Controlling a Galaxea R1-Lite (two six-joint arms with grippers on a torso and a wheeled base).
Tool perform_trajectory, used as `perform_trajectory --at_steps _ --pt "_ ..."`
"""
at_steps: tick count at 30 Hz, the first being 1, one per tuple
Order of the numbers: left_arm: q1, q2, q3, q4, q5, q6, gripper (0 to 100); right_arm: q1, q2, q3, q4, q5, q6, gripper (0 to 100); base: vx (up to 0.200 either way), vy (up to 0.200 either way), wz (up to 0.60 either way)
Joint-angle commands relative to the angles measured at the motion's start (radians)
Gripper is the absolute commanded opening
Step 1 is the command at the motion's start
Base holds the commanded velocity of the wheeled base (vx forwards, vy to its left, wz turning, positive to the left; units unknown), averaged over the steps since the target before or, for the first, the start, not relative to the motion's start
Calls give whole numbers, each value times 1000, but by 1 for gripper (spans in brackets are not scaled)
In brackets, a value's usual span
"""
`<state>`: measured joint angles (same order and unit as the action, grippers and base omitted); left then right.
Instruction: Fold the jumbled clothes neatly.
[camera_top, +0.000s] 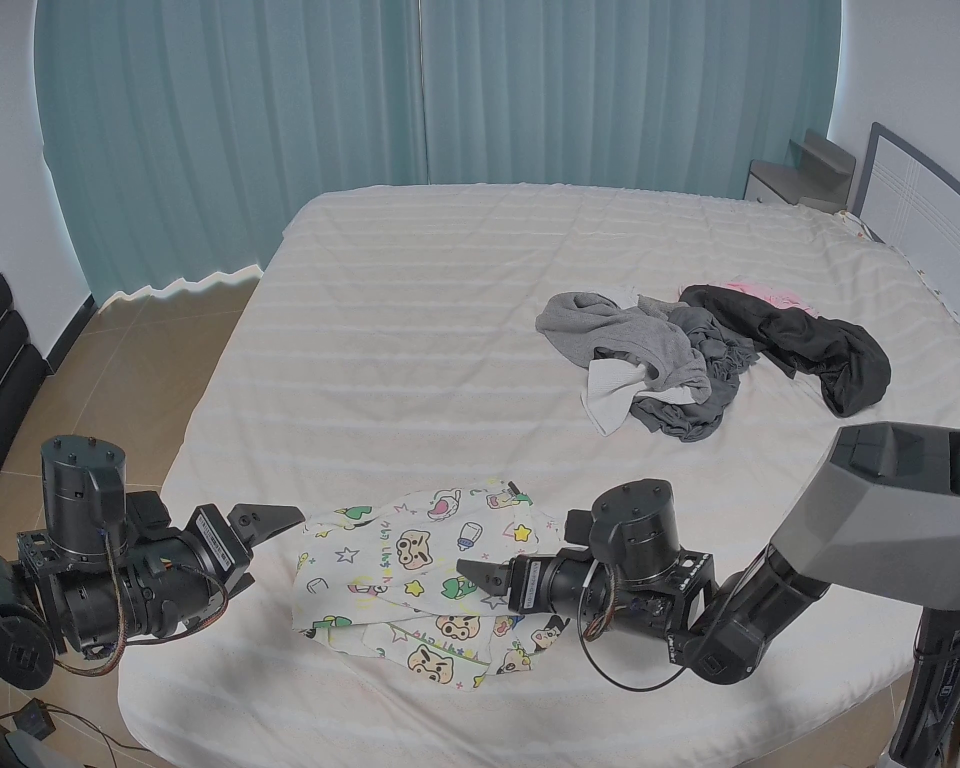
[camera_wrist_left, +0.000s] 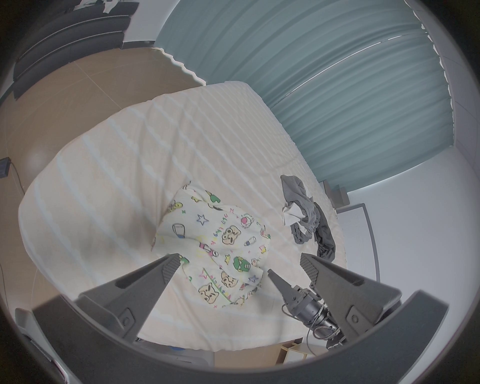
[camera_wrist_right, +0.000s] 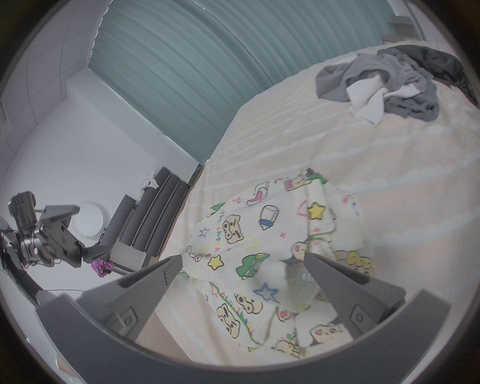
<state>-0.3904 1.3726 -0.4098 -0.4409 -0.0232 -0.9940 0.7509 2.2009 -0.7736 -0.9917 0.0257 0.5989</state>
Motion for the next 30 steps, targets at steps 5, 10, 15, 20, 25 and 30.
perform_trajectory --at_steps 5,10,15,20,25,30 --pt "1 13 0 -1 0 -2 100 18 30 -6 10 -1 1 100 0 0 0" --pt "1 11 0 -1 2 0 100 18 30 2 11 -6 1 100 0 0 0" --pt "1 14 0 -1 0 -2 100 44 39 20 11 -4 1 100 0 0 0" --pt "1 19 0 -1 2 0 100 48 77 -13 13 -1 -2 100 0 0 0" --pt "1 20 0 -1 2 -2 100 45 96 -62 88 8 -2 0 0 0 0" --pt "1 19 0 -1 2 -2 100 50 103 -61 100 16 -2 0 0 0 0"
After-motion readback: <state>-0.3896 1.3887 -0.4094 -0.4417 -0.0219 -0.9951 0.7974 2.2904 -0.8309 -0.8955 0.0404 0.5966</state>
